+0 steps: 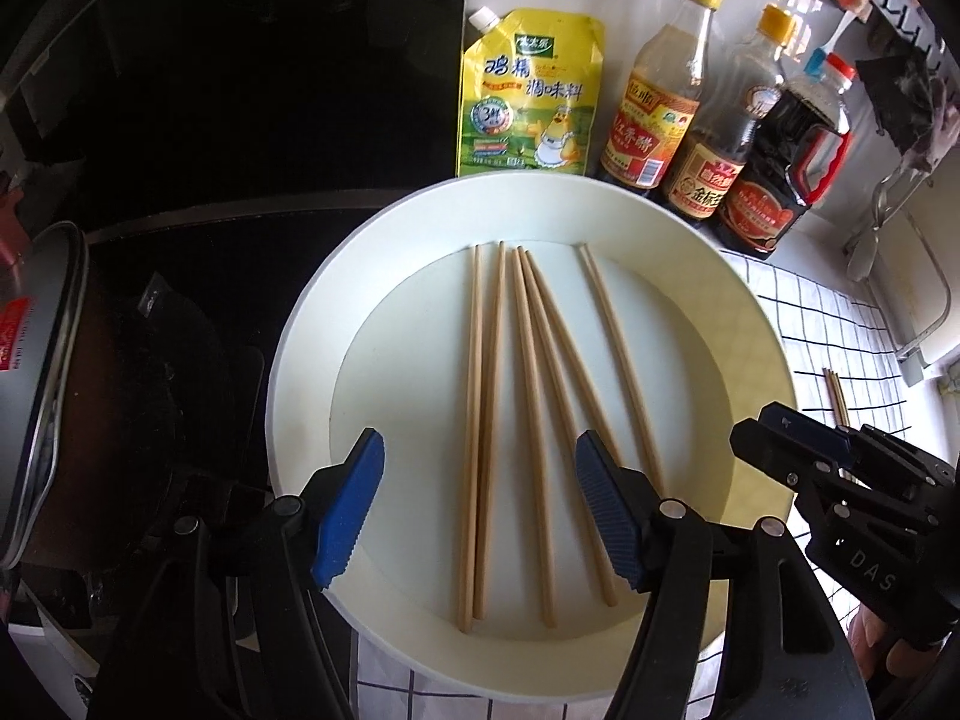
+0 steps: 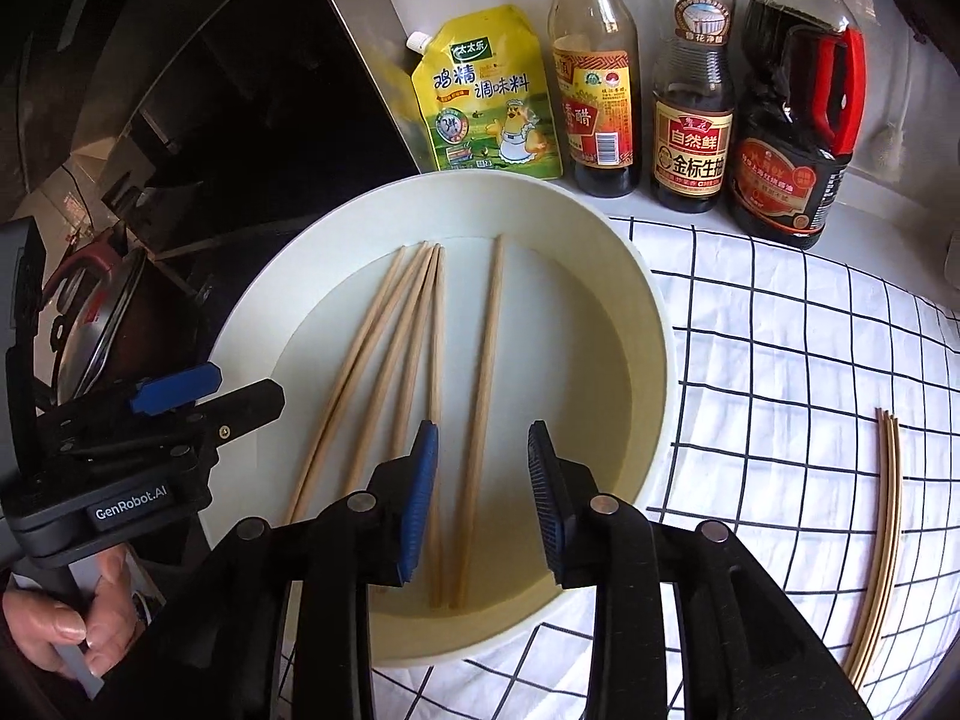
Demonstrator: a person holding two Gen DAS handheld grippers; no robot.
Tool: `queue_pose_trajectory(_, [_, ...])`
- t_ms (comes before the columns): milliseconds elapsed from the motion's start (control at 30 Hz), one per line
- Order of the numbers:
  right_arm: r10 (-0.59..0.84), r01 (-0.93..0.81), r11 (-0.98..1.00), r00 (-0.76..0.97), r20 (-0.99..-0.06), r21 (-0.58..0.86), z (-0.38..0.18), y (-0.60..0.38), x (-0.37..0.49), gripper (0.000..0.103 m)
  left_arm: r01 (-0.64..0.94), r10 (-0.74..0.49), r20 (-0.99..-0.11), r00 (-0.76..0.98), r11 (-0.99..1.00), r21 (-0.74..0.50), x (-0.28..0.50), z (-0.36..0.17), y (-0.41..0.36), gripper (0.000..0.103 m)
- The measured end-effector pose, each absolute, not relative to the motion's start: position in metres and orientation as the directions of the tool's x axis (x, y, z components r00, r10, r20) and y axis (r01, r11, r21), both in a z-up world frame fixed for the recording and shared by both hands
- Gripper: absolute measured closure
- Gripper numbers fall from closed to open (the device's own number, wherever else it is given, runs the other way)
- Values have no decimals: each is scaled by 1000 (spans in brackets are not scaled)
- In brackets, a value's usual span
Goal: Organize utensils
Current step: 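Move both open tools back over the remaining chopstick bundle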
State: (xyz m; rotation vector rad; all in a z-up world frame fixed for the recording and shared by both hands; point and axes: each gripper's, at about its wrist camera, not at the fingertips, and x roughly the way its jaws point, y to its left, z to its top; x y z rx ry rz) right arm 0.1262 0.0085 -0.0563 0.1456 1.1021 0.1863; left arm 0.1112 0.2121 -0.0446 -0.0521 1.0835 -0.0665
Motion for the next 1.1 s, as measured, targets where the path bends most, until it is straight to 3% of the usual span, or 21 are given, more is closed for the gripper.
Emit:
queue_pose_trajectory(667, [256, -55, 963, 502, -826, 264, -21, -29, 83, 64, 56, -78, -852, 518, 997, -57, 66, -13, 172, 29])
queue_pose_trajectory(1100, [205, 3, 970, 524, -827, 243, -8, -88, 42, 56, 120, -127, -850, 511, 990, -75, 47, -7, 106, 27])
